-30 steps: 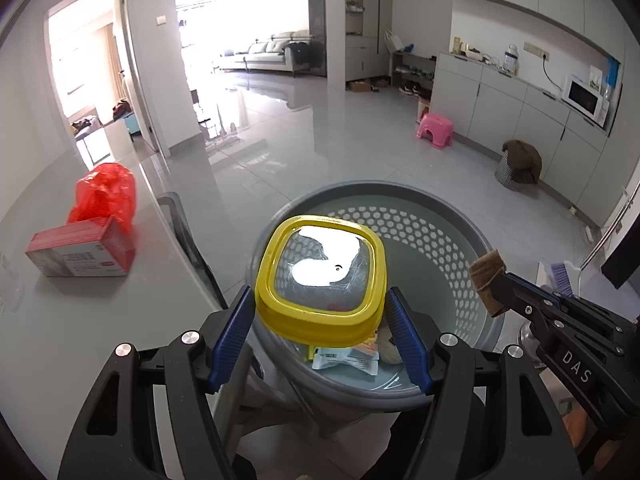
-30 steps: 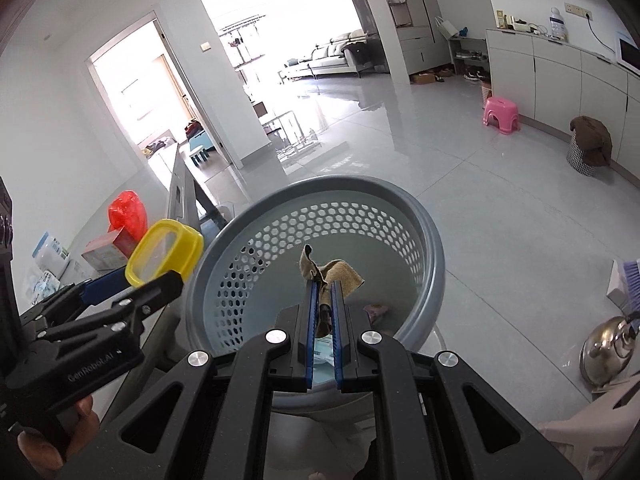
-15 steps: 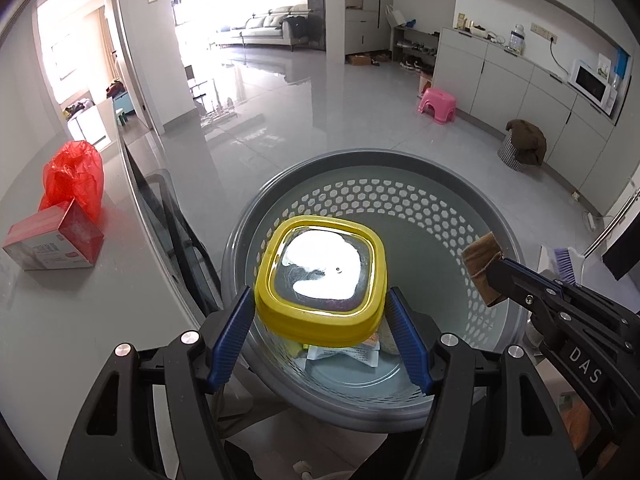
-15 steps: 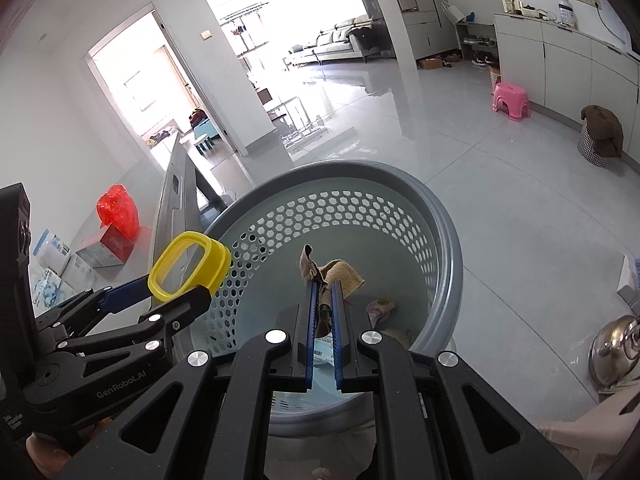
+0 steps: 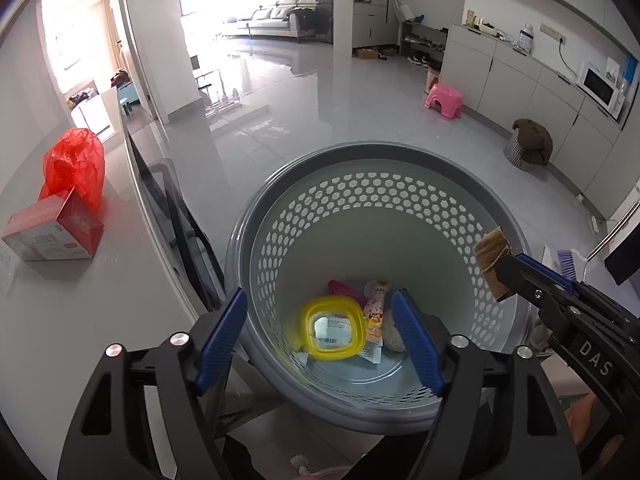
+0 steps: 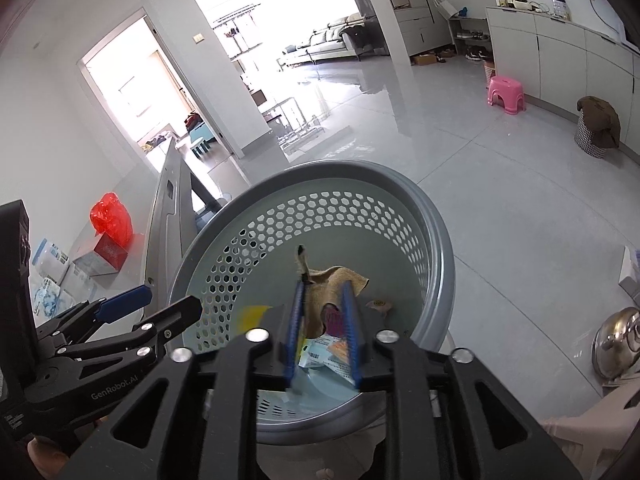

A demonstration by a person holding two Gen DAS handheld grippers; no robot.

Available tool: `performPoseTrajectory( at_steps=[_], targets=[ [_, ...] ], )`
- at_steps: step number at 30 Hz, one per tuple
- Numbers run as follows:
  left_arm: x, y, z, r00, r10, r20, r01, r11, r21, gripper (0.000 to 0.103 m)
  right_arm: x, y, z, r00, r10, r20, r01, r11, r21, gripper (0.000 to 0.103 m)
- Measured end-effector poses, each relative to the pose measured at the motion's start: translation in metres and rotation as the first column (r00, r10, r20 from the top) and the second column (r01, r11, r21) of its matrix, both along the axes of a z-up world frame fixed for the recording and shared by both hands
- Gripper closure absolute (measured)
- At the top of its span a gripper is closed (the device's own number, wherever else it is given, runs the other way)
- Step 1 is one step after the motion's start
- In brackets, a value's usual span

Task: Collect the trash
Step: 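Open both tools to drop the yellow ring and cardboard into the basket, then swing both open tools back toward the red box and red bag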

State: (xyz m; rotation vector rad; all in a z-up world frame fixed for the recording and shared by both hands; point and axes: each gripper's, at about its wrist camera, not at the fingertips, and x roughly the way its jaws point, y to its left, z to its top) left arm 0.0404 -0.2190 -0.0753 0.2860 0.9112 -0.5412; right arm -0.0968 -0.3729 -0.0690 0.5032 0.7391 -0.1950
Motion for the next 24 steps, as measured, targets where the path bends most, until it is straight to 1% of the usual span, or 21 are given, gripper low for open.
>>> performPoseTrajectory(
  at_steps=[1, 9, 11, 13, 24],
  targets=[
    [-0.001, 0.002, 0.0, 1.0, 0.001, 0.001, -0.001, 1.0, 0.0, 0.029, -0.001, 0.0, 0.001, 1.0, -0.005, 0.007, 0.005, 1.0, 0.0, 0.07],
    [-0.001, 0.008, 0.002, 1.0, 0.013, 0.004, -0.013, 1.0, -0.005, 0.029, -0.003, 0.0, 0.002, 1.0, -0.004, 0.008, 0.004, 1.0, 0.004, 0.066],
    [-0.001, 0.009, 0.004, 1.0, 0.015, 0.006, -0.015, 1.0, -0.003, 0.029, -0.004, 0.001, 0.003, 1.0, -0.002, 0.006, 0.002, 1.0, 0.002, 0.061],
    [-0.003, 0.009, 0.004, 1.0, 0.017, 0.008, -0.017, 1.0, -0.002, 0.029, -0.006, 0.001, 0.004, 1.0, -0.003, 0.01, 0.003, 1.0, 0.003, 0.058],
    [-0.005, 0.022, 0.01, 0.999, 0.038, 0.011, -0.038, 0.999, -0.012, 0.024, -0.016, 0.005, 0.013, 0.999, -0.02, 0.026, 0.02, 1.0, 0.002, 0.049]
  ],
)
